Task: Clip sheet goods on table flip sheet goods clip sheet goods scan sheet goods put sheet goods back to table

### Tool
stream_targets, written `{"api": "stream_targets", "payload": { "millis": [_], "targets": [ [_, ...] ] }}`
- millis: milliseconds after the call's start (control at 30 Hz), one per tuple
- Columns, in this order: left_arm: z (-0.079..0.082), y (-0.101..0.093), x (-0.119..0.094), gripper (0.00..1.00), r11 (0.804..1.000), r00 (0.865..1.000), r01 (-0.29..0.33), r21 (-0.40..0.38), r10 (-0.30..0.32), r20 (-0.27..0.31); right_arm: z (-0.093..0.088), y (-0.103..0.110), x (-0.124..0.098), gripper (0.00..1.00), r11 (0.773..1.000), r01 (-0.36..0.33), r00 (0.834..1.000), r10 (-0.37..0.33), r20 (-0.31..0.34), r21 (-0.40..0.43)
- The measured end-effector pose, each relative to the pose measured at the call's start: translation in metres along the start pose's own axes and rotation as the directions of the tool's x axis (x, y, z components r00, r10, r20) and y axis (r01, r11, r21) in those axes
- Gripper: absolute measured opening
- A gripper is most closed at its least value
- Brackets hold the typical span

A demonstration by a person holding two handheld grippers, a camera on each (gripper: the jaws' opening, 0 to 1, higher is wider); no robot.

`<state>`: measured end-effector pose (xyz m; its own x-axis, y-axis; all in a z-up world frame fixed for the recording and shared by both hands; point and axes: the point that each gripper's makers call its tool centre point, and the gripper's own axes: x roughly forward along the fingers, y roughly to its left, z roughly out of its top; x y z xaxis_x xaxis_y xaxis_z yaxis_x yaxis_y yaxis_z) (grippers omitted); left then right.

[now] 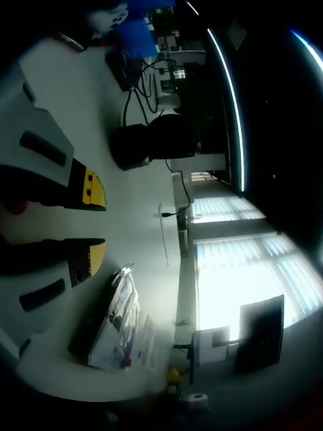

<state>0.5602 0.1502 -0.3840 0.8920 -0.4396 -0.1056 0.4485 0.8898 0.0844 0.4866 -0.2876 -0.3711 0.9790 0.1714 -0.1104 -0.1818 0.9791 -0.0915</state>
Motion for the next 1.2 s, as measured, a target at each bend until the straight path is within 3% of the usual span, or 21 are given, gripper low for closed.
{"api": "stream_targets", "payload": {
  "millis": [133, 233, 533, 1200],
  "targets": [
    [0.0, 0.0, -0.001, 0.09, 1.0, 1.0, -0.001, -0.001, 0.001, 0.003, -0.008, -0.001, -0.001, 0.0, 1.0, 0.016, 1.0, -0.016, -0.005, 0.007],
    [0.001, 0.0, -0.001, 0.09, 1.0, 1.0, -0.002, 0.0, 0.002, 0.005, -0.004, 0.001, -0.004, 0.0, 1.0, 0.007, 1.0, -0.007, 0.022, -0.03],
    [0.001, -0.001, -0.001, 0.09, 1.0, 1.0, 0.001, 0.008, -0.001, 0.008, -0.002, -0.003, -0.01, 0.0, 1.0, -0.004, 0.997, 0.002, 0.074, 0.029],
    [0.003, -0.001, -0.001, 0.09, 1.0, 1.0, 0.004, 0.012, -0.004, 0.016, -0.005, -0.008, -0.006, 0.0, 1.0, 0.003, 0.998, -0.004, 0.063, 0.024]
  ]
}}
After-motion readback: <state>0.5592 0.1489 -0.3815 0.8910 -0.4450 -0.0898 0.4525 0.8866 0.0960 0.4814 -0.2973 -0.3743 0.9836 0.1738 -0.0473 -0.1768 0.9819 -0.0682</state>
